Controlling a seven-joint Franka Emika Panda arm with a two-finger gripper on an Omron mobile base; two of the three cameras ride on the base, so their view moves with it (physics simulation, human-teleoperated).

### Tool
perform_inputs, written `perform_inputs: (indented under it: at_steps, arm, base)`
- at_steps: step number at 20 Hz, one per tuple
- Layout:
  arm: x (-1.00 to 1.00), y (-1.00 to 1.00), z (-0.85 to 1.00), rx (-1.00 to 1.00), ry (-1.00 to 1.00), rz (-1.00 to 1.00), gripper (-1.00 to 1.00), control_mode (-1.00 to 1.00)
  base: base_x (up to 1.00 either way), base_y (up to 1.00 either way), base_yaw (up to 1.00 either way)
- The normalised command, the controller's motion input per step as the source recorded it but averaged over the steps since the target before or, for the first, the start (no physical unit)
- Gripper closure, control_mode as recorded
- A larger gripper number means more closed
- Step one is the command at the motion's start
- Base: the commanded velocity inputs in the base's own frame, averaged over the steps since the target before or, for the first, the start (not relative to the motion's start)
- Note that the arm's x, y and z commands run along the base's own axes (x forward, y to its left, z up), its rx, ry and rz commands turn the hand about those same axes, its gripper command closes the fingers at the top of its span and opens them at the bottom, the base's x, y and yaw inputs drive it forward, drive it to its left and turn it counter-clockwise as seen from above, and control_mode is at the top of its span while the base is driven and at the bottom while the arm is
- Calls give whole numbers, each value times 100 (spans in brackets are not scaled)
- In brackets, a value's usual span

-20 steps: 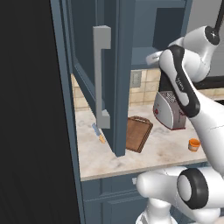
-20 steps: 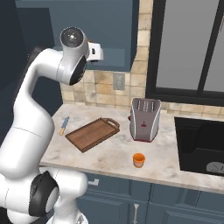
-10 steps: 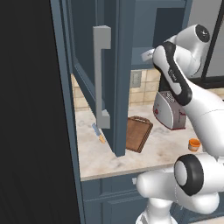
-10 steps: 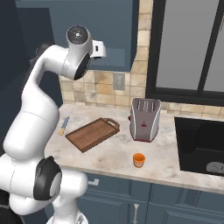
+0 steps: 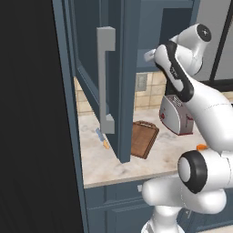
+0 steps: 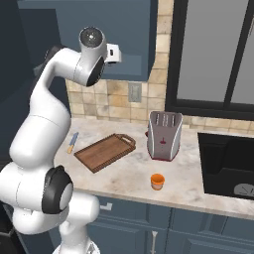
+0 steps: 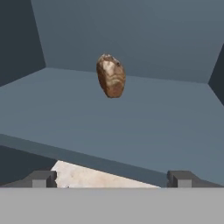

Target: Pick the bread, place it on the cutting board, pick the jam, place it on the counter, and close the cabinet.

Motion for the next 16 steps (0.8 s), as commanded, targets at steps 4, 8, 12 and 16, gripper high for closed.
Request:
perform_inputs:
  at_steps: [4,8,12,16]
  arm:
    - [26,6,0,0,0,0,-100,-100]
    - [24,5,0,0,0,0,-100,-100]
    - [22,1,0,0,0,0,-100,-100]
    - [23,3,0,0,0,0,-100,-100]
  base:
    - [0,0,0]
    - [0,0,0]
    - [0,0,0]
    - [0,0,0]
